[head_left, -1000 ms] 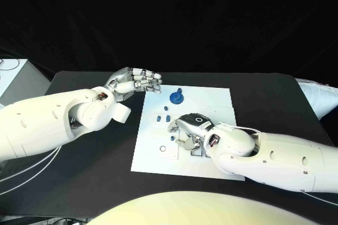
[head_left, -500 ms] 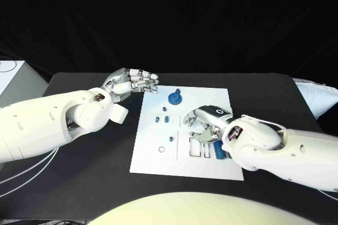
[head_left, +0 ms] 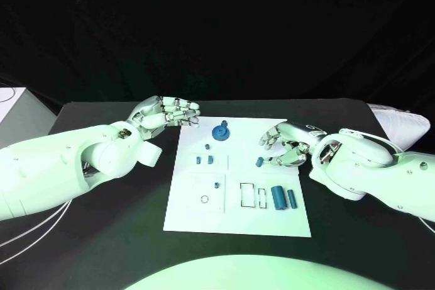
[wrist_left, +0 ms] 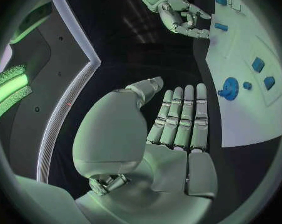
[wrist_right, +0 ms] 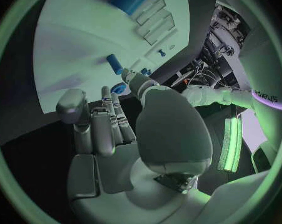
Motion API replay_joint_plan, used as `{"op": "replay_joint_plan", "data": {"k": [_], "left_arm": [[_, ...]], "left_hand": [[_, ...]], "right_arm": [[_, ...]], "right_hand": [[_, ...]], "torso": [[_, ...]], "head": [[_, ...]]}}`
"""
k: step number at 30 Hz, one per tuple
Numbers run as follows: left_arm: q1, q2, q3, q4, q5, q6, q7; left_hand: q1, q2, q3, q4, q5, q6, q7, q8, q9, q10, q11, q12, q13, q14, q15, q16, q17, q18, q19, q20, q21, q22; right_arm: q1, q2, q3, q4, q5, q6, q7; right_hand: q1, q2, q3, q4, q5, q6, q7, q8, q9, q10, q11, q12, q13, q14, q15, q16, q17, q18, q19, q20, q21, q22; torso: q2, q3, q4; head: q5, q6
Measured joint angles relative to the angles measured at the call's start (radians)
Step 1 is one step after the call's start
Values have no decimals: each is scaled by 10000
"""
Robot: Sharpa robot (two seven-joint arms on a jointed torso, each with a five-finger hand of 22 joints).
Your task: Assemble the parts on the task board
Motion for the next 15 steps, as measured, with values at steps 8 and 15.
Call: {"op": "replay_joint_plan", "data": {"k": [8, 15], "left_arm": [[-6, 17, -2, -12, 2, 45, 1], [-8, 14, -2, -23, -13, 52, -6]], "left_hand": [[0, 0, 0, 0, 0, 0, 0, 0, 0, 0, 0, 0, -1, 0, 0, 0, -1, 0, 0, 0, 0, 1], [0, 0, 0, 0, 0, 0, 0, 0, -10, 0, 0, 0, -2, 0, 0, 0, 10, 0, 0, 0, -38, -10]], "right_arm": [[-38, 256, -7, -355, -423, 338, 135], [-252, 610, -28, -498, -756, 521, 123]], "right_hand": [[301, 141, -400, 133, 0, 29, -31, 0, 28, -82, 14, 157, 1, -1, -1, 38, 16, 0, 35, 36, -49, -11], [521, 284, -158, 258, -179, 408, -102, 131, 73, 207, -60, 463, 36, -1, -1, 86, 87, 3, 106, -34, -47, 80]], "torso": [[11, 4, 1], [12, 4, 12]], "head": [[-26, 5], [-11, -27]]}}
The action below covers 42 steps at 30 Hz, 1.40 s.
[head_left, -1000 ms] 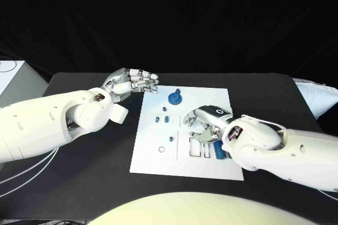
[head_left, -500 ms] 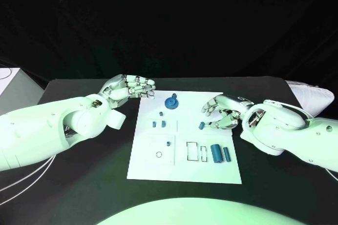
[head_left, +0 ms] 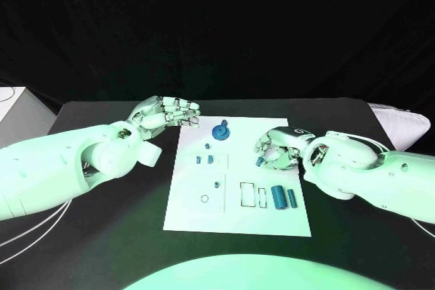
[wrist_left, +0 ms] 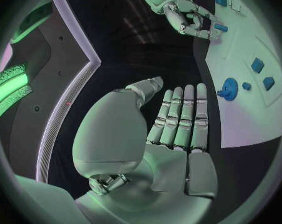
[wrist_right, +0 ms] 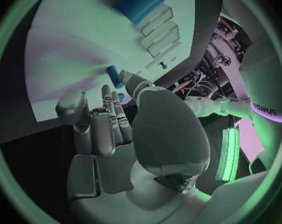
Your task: Assemble the parts on the task board
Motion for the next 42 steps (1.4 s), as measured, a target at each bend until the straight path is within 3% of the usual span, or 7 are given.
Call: {"op": "replay_joint_plan", "data": {"k": [8, 14, 19, 22, 32, 36, 42], "left_arm": [[-3, -1, -1, -8, -38, -3, -11], [-6, 0, -2, -10, -40, -4, -19], [-11, 1, -3, -9, -40, -4, -26], [-12, 0, -3, -8, -40, -4, -32], [-16, -4, -4, -8, -39, -3, -62], [-19, -5, -5, -8, -39, -3, -79], [-28, -7, -7, -8, -38, -1, -107]], "left_hand": [[0, 0, 0, 0, 0, 0, 0, 0, 0, 0, 0, 0, -1, 0, 0, 0, 0, 0, 0, 0, 0, 0], [0, 0, 0, 0, 0, 0, 0, 0, 1, 1, 0, 0, -2, 0, 0, 0, -1, 0, 0, 0, 0, 1], [0, 0, 0, 0, 0, 0, 0, 0, 1, 0, 0, 0, -2, 0, 0, 0, -1, 0, 37, -37, 0, 1], [0, 0, 0, 0, 0, 0, 0, 0, 1, 0, 0, 0, -3, 0, 0, 0, -1, 1, 36, -37, 0, 2], [0, 0, 0, 0, 0, 0, 0, 0, 2, 0, 0, 0, 6, 0, 0, 0, 7, 0, 36, -37, 0, -12], [-41, 41, 0, 0, 0, 0, 0, 0, 2, 1, 0, 0, 6, 0, 0, 0, 7, -1, 36, -37, 0, -12], [-53, 53, 0, 0, 0, 0, 0, 0, -7, 0, 0, 0, 5, 0, 0, 0, 6, 0, 36, -37, 0, -11]], "right_arm": [[-98, 210, 23, -78, -317, 192, -70], [-129, 267, 43, -96, -658, 262, -179], [-148, 317, 46, -89, -904, 255, -271], [-164, 339, 46, -94, -1045, 216, -340], [-227, 364, 31, -50, -1483, 1, -509], [-262, 340, 21, 39, -1644, -101, -558], [-291, 232, 8, 265, -1837, -281, -659]], "right_hand": [[0, 0, 863, 198, -31, 932, -295, 359, 115, 631, -233, 244, -20, 41, -262, 41, 33, -152, 161, -162, 164, 150], [-1, -1, 1223, 262, -75, 1274, -396, 511, 199, 985, -308, 266, -33, 51, -272, 40, 44, -152, 231, -232, 241, 254], [-40, 36, 1364, 260, -77, 1377, -427, 544, 227, 1077, -283, 265, -29, 16, -311, 40, 44, -152, 232, -233, 241, 255], [-57, 54, 1649, 210, -500, 1460, -432, 599, 263, 1164, -199, 192, -29, 50, -344, 40, 31, -152, 232, -233, 241, 271], [285, 140, 2405, -450, -637, 1748, -400, 736, 408, 1396, 8, 58, -32, 36, -437, 40, 16, -151, 283, -361, 427, 477], [307, 120, 2634, -681, -1027, 1829, -448, 812, 458, 1519, 132, 58, -32, 35, -435, 40, 20, -151, 319, -396, 612, 667], [308, 120, 2754, -806, -1135, 1864, -413, 812, 470, 1569, 183, 58, -35, 69, -469, 78, 99, -151, 358, -435, 813, 827]], "torso": [[-1, -4, 1], [-3, 0, -3], [-7, 4, -3], [-8, 5, -5], [-6, 5, -5], [-6, 5, -4], [-12, 6, -2]], "head": [[18, -46], [24, -78], [27, -81], [27, -85], [12, -91], [18, -95], [49, -79]]}}
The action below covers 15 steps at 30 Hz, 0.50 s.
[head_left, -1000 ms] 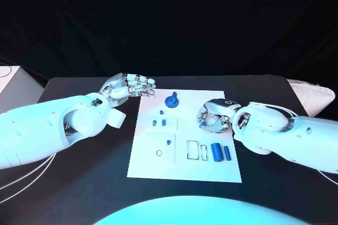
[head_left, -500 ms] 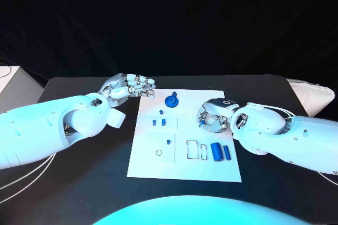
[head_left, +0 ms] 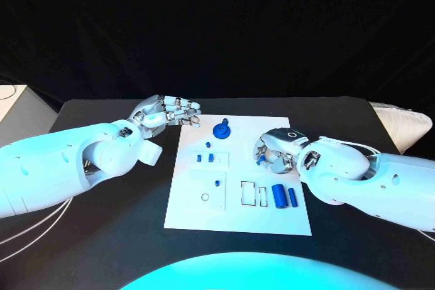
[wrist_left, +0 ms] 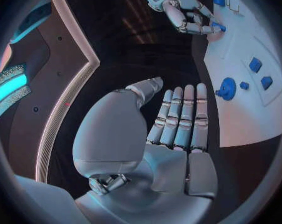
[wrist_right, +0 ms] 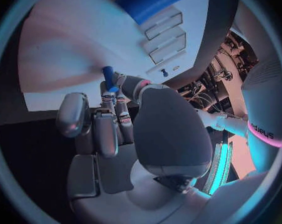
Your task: Assemble the parts on the task board
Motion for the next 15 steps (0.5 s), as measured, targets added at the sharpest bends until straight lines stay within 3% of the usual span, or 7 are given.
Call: {"op": "replay_joint_plan", "data": {"k": [8, 15], "left_arm": [[-9, 1, -1, 1, 1, 1, -65], [-13, 9, -3, 1, 2, 2, -121]], "left_hand": [[0, 0, -2, 1, 0, 0, 0, 0, 1, 0, 0, 0, -1, 0, 0, 0, 0, 0, 0, 0, -11, -10], [-12, 12, -28, 28, 0, 0, 0, 0, 0, 0, 0, 0, -2, 0, 0, 0, 9, -1, 0, 0, -40, -22]], "right_arm": [[144, -232, 30, 506, -116, -167, -95], [571, -429, 146, 1080, -141, -213, -126]], "right_hand": [[1, -1, 0, -1, -23, 0, 0, 0, 0, 18, 19, 0, 0, 0, 0, -1, 27, -106, 35, -35, 88, 72], [1, -1, -1, -1, -29, 0, 0, 0, -1, 18, 19, 0, 1, -1, 1, 38, 49, -106, 35, -34, 164, 118]], "torso": [[-6, -16, 1], [-6, -16, 10]], "head": [[32, 43], [64, 69]]}}
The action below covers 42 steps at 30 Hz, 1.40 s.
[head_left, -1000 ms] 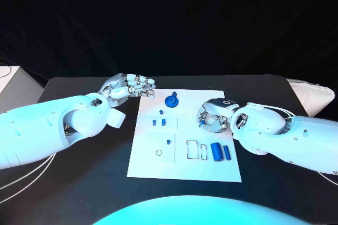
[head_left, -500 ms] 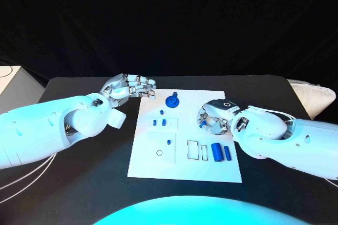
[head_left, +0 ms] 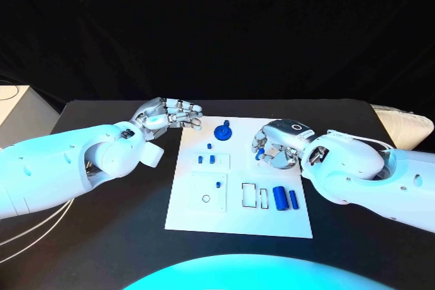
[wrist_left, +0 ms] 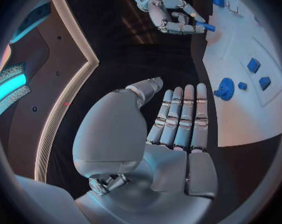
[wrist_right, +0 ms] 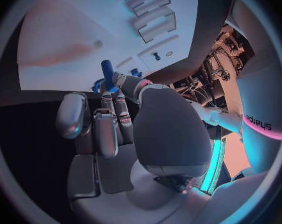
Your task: Assemble the parts on the task board
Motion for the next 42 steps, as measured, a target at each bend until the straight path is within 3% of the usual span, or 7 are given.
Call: {"op": "replay_joint_plan", "data": {"k": [4, 10, 20, 24, 33, 42], "left_arm": [[-2, 12, 0, -4, 0, 0, -22], [-15, 76, 0, -19, 1, 7, -45], [-31, 88, -1, -11, 2, 26, -66], [-33, 98, -1, -5, 5, 30, -67], [-34, 89, -1, 6, 13, 39, -69], [-35, 89, 0, 10, 25, 58, -81]], "left_hand": [[-28, 28, 0, 0, 0, 0, 0, 0, -8, 0, 0, 0, 0, 0, 0, 0, 0, 0, 0, 0, 0, 0], [-28, 28, 0, 0, 0, 0, 0, 0, -8, 0, 0, 0, -1, 0, 0, 0, -1, 0, 0, 0, 0, 0], [-28, 28, -1, 1, 0, 0, 0, 0, -7, 0, 0, 0, -2, 0, 0, 0, 0, 0, 0, 0, 0, -14], [-81, 81, -56, 56, 0, 0, 0, 0, -18, 0, 0, 0, -3, 0, 0, 0, 13, -1, 37, 37, -38, -41], [-122, 39, -121, 120, 0, 0, 0, 0, -17, 0, 0, 0, 6, 0, 0, 0, 32, 0, 37, 37, -97, -78], [-163, 56, -124, 124, 0, 0, 0, 0, -26, 0, 0, 23, 9, 0, 0, 0, 32, 0, 36, 37, -97, -87]], "right_arm": [[94, 43, 15, 227, -1, -16, -7], [62, 692, 31, 408, 35, -36, 21], [-358, 1795, -5, 480, 12, -197, 263], [-645, 2114, -31, 365, 3, -263, 372], [-1196, 2418, -70, 123, -5, -323, 572], [-1445, 2567, -97, -134, -51, -379, 583]], "right_hand": [[0, 0, 0, 0, -14, 0, 0, 0, 0, 0, 0, 0, 0, 0, 0, 0, 0, 0, 0, 0, 0, 0], [0, 0, 13, -13, -33, 0, 0, 0, -1, -1, -1, 0, 0, 0, 1, 0, -11, 2, 0, 1, 0, -4], [0, 0, 26, -27, -5, 0, 0, 0, 8, -2, -2, 0, 0, 0, 1, -1, -11, 12, -1, 1, 0, -16], [0, 0, 26, -27, -5, 0, 0, 0, 8, -2, -2, 0, 0, 0, 1, -1, -11, 14, -1, 2, 0, -21], [0, 0, 52, -54, -5, -1, 0, 0, 7, -4, -3, 0, 0, 0, 2, -1, -12, 15, -1, 2, 0, -31], [0, 0, 53, -56, -8, -1, 0, 0, 6, -5, -5, 0, 0, 0, 2, -1, -12, 16, -1, 2, -39, -40]], "torso": [[0, 0, -1], [7, 12, -13], [17, 4, -10], [17, -7, -6], [16, -1, -2], [12, 10, -12]], "head": [[43, 3], [144, 6], [315, -83], [402, -135], [643, -232], [759, -274]]}}
